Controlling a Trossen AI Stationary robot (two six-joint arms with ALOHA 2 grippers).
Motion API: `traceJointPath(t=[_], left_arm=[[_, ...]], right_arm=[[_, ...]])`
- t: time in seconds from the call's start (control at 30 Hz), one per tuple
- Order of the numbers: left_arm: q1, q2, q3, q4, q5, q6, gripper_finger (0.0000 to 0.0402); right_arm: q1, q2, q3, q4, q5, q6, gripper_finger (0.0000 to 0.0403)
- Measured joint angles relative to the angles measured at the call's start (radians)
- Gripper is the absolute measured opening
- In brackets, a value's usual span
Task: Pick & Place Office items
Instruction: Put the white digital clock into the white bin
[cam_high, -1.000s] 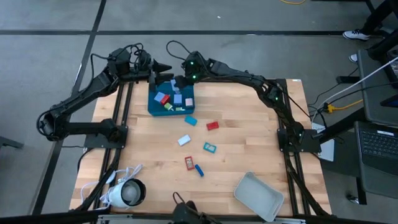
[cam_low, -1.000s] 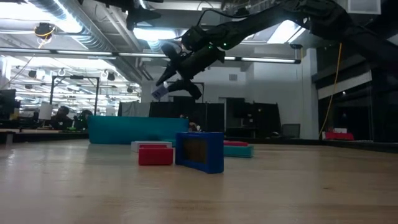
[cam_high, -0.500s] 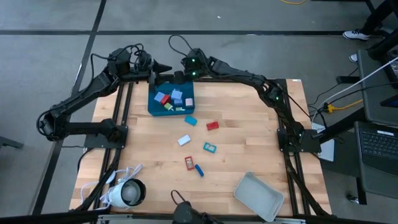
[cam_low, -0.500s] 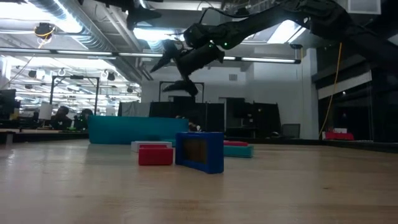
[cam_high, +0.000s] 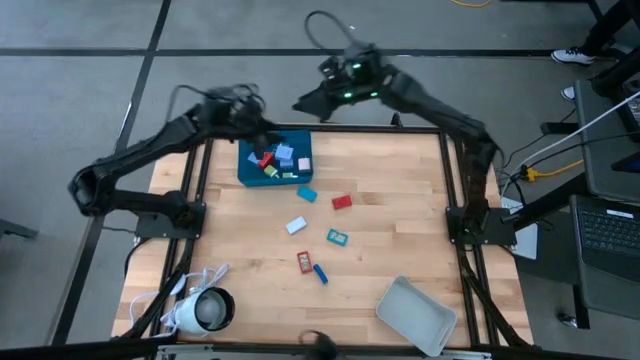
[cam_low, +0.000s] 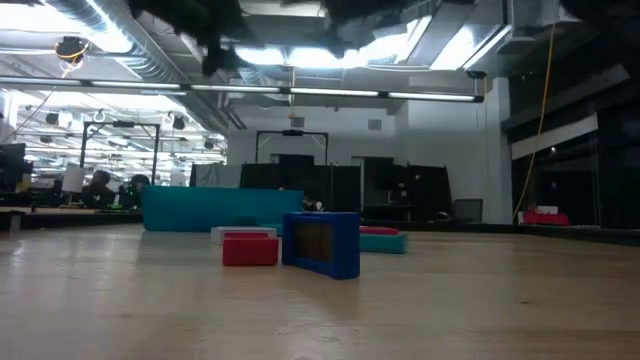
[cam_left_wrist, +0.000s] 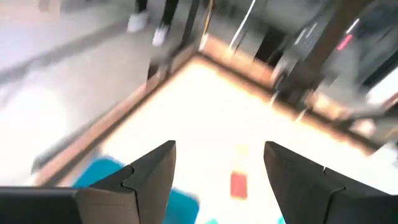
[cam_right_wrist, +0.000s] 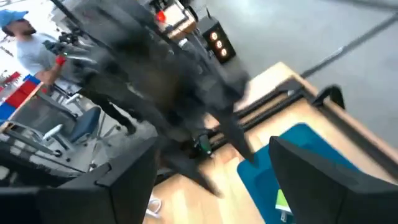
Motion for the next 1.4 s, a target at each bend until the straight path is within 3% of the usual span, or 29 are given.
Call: traceJointPath(t=[0.37,0.53,0.77,1.03,1.4], left_arm=[[-0.223,0.184,-0.001,-0.21,-0.173,0.043,0.0239],[-0.355,0.216,-0.001,-0.278,-0.213,-0.004,0.0239],[-0.534,0.295,0.0,-0.273,-0.314,-0.107,0.0239],[-0.634,0.451,0.0,-0.267,-0.397,-0.369,0.0239],[-0.701,0.557,0.0,-0.199,-0.418,-0.476,0.0239]], right_arm=[[0.0,-0.276,0.0,-0.142,0.135,-0.07,0.0303],[-0.001,-0.328,0.0,-0.214,0.143,-0.112,0.0303],[0.018,-0.346,0.0,-0.494,0.179,-0.251,0.0303],[0.067,-0.357,-0.001,-0.552,0.173,-0.331,0.0304],[0.071,-0.449,-0.001,-0.552,0.172,-0.327,0.0304]])
